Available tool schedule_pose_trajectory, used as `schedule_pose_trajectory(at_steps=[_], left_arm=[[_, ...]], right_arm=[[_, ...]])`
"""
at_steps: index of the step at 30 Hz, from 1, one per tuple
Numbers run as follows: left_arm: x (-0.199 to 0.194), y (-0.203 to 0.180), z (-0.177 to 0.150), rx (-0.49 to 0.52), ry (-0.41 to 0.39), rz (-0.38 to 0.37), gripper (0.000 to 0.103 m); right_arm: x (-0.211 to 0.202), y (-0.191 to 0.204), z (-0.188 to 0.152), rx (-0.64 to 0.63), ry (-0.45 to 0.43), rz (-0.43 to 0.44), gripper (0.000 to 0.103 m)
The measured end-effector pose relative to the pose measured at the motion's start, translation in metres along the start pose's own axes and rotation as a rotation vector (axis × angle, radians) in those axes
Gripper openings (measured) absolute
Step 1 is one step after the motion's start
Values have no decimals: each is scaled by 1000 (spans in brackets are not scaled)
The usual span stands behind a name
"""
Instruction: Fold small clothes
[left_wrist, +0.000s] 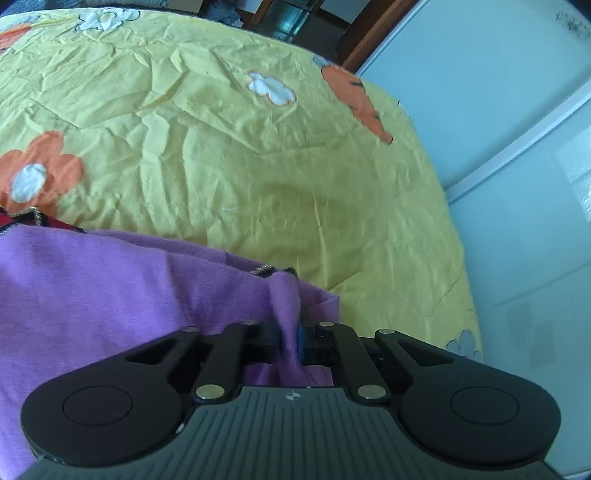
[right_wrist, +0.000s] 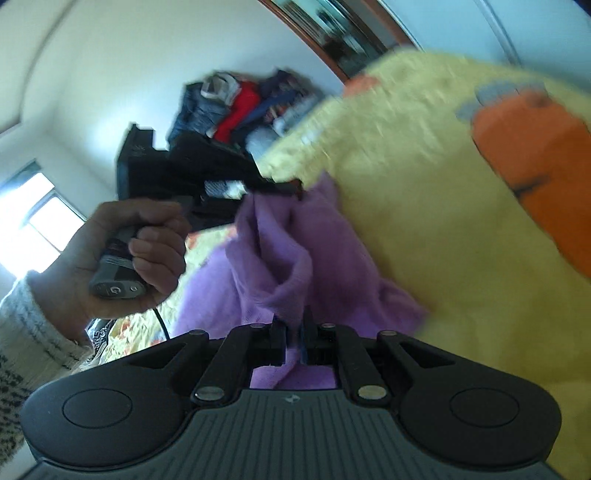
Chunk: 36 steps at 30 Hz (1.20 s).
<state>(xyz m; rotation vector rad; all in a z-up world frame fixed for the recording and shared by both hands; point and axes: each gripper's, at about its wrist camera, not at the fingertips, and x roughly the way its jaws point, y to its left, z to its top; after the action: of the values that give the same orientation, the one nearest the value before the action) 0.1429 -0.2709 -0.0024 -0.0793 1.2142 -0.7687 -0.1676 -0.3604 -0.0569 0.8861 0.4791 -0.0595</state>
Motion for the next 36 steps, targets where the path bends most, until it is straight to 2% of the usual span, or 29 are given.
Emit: schedule_pose_trajectory(at_steps=[1,2,3,4,5,6,8,12,13,14,15,16,19,23,27,29,32,34,36], left_arm=[[-1,2,0,-1,-1,-16,20],[-7,4,-1,-6,-16,-34,31],[-17,7,-3,-10,-31,-58,45],[-31,10,-6,-10,-53,-80,52],[-48,13,-13,-3,-89,-93,66],[-65,19,-24,6,-131,-96,77],[-95,33,-50,27,-163,-94,79],[-128,71,-112,20,-144,-28,82],[-131,79,-126,17,-131,-6,83],[-134,85,-139,24,-122,12,84],[-136,90,-151,29,-118,40,84],[-137,93,-159,34,-110,66,84],[-139,105,-179,17,-76,78,86],[-137,101,-192,64,-57,89,91],[-126,98,-202,95,-29,112,94],[-129,96,-208,113,-39,116,98],[-128,98,-205,104,-34,111,100],[-127,103,-201,73,-41,115,101],[-127,107,-196,49,-47,103,101]], right_arm=[[1,-4,0,21,10,3,18],[-2,-7,-1,41,8,-8,29],[-6,-6,-2,42,11,-3,52],[-8,-6,0,23,8,34,77],[-13,-4,1,5,-7,44,87],[-15,-1,4,-20,-21,37,91],[-10,5,11,-96,-13,34,91],[11,6,19,-159,47,33,90],[16,7,20,-180,64,27,80],[18,10,20,-206,76,18,60],[20,11,19,-235,90,-16,3],[22,12,19,-254,100,-54,6],[12,17,18,-294,87,-74,6],[-13,31,23,-354,59,-94,5],[1,13,19,-361,138,-169,6],[1,13,22,-376,163,-140,8],[-5,15,51,-306,101,-44,26],[7,15,70,-296,90,-7,59],[28,11,84,-283,105,23,68]])
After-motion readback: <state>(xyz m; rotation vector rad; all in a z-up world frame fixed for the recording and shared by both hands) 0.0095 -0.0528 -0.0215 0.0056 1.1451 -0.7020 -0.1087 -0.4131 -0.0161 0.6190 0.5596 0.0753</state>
